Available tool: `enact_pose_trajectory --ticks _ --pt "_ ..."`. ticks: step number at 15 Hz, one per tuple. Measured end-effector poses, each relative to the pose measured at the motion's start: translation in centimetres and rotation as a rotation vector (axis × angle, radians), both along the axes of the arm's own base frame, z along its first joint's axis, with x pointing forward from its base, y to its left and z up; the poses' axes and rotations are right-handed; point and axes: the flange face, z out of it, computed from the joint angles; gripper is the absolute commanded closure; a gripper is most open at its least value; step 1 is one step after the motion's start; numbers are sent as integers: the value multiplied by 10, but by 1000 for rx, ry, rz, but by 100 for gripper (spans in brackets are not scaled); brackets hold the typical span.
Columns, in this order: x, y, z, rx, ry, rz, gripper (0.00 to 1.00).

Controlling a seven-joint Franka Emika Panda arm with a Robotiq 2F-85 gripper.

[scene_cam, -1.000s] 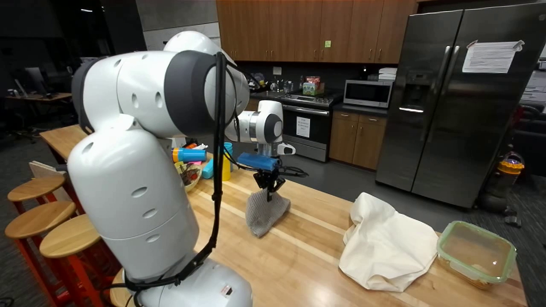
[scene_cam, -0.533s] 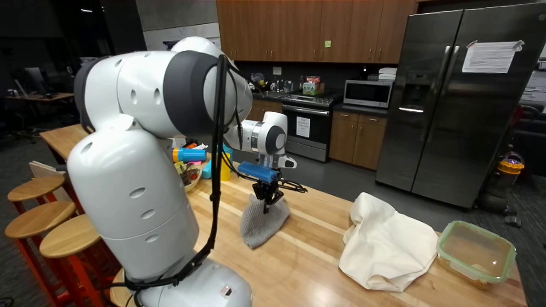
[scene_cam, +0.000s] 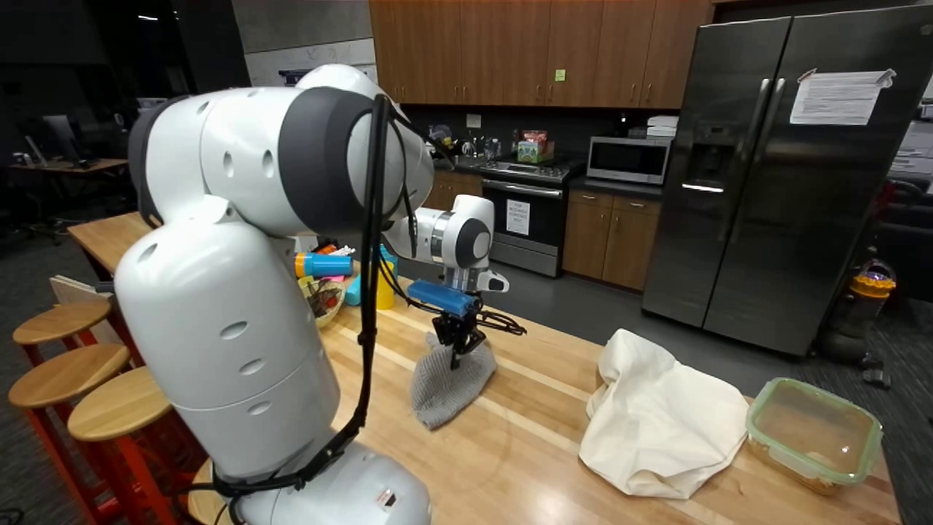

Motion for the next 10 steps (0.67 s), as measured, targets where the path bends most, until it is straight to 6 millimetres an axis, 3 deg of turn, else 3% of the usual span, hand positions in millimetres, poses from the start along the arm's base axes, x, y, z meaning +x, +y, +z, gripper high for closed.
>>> enact_pose_trajectory --ticks 10 --pt "13 -1 17 9 -39 -8 99"
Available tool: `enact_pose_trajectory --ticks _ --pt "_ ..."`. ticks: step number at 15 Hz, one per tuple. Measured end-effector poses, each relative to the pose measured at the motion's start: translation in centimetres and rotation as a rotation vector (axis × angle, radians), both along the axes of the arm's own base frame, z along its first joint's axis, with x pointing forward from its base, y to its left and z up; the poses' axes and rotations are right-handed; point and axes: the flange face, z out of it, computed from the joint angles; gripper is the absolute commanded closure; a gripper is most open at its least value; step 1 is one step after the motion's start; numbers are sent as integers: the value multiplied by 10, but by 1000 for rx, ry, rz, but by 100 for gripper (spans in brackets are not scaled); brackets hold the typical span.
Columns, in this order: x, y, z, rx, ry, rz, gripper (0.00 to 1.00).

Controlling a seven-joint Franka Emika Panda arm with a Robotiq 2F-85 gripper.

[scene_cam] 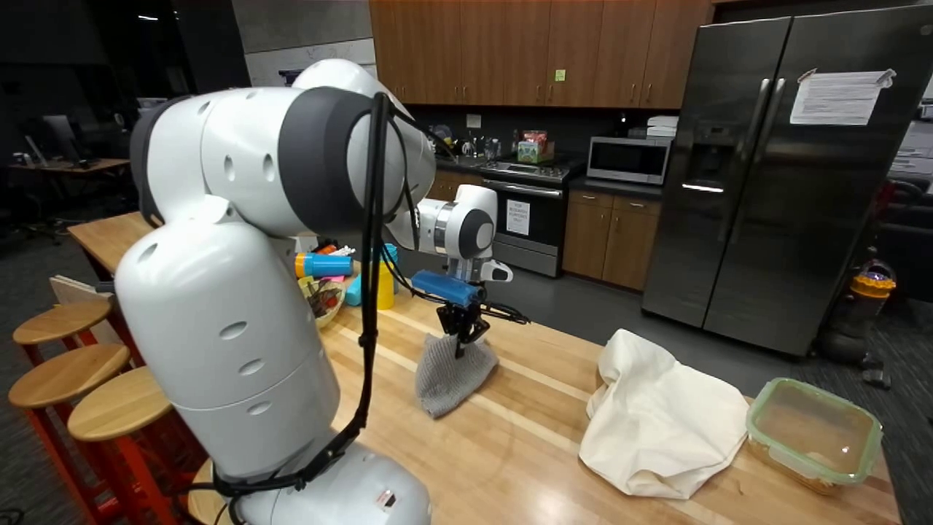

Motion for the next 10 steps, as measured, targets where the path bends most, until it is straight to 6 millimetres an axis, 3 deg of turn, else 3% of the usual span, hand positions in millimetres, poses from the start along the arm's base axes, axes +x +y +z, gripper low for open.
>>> enact_pose_trajectory --ticks 6,10 --pt "19 -19 6 1 -22 -33 99" --pt "42 -43 -4 -27 -50 -35 99"
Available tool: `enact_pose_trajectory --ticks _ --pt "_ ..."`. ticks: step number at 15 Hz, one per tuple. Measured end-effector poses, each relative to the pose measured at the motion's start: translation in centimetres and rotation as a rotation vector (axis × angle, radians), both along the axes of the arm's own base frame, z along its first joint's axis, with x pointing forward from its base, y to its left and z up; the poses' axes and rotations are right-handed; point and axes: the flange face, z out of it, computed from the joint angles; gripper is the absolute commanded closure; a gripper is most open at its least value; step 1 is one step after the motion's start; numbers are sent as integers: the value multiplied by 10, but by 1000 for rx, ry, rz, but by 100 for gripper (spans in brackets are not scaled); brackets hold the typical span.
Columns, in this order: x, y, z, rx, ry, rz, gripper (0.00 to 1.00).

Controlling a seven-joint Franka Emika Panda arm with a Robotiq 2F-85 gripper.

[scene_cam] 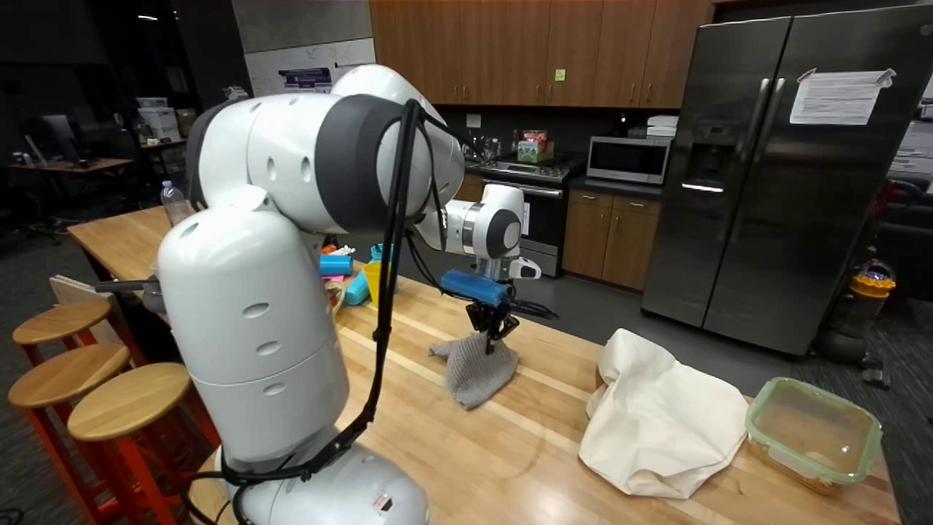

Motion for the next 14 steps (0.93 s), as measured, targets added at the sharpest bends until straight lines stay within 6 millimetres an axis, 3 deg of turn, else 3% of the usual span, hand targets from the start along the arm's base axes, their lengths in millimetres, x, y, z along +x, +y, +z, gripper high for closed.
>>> enact_pose_trajectory --ticks 8,14 --pt "24 -55 -44 -31 -5 -49 99" --pt "27 -80 -39 -40 -19 -92 99"
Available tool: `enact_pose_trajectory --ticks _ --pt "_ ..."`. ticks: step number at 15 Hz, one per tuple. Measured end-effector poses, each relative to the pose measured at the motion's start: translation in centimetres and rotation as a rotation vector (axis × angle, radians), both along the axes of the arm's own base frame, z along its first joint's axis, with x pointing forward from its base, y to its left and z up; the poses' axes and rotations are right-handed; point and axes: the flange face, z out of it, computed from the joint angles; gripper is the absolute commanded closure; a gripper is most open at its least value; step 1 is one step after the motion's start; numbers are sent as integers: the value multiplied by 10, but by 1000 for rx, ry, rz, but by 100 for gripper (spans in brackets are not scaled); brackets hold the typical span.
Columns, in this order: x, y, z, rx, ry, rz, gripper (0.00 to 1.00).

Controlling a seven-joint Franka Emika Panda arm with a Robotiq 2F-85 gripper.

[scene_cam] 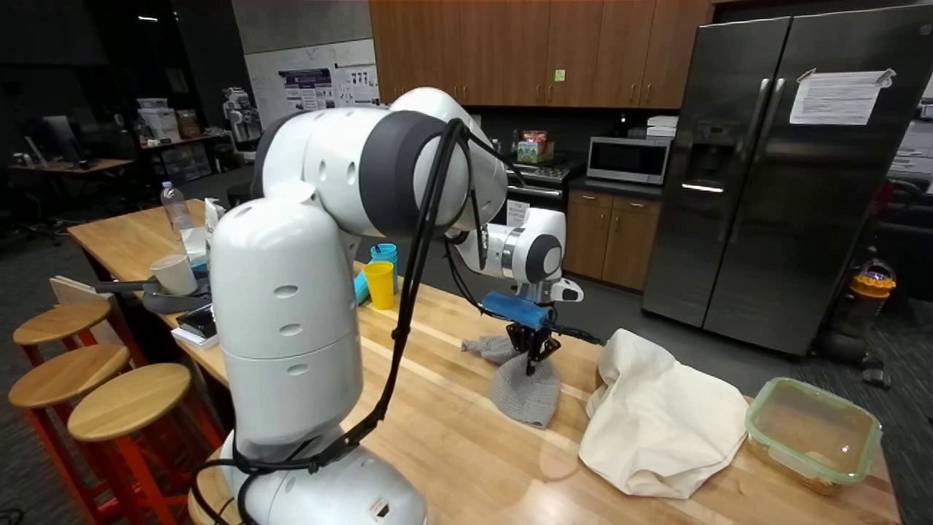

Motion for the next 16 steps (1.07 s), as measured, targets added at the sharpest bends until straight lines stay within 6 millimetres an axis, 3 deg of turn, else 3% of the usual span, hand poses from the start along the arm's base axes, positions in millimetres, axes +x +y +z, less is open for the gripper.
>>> enact_pose_trajectory --ticks 15,16 --pt "-3 9 49 -1 -92 3 99" --pt "-3 11 51 -2 -96 4 94"
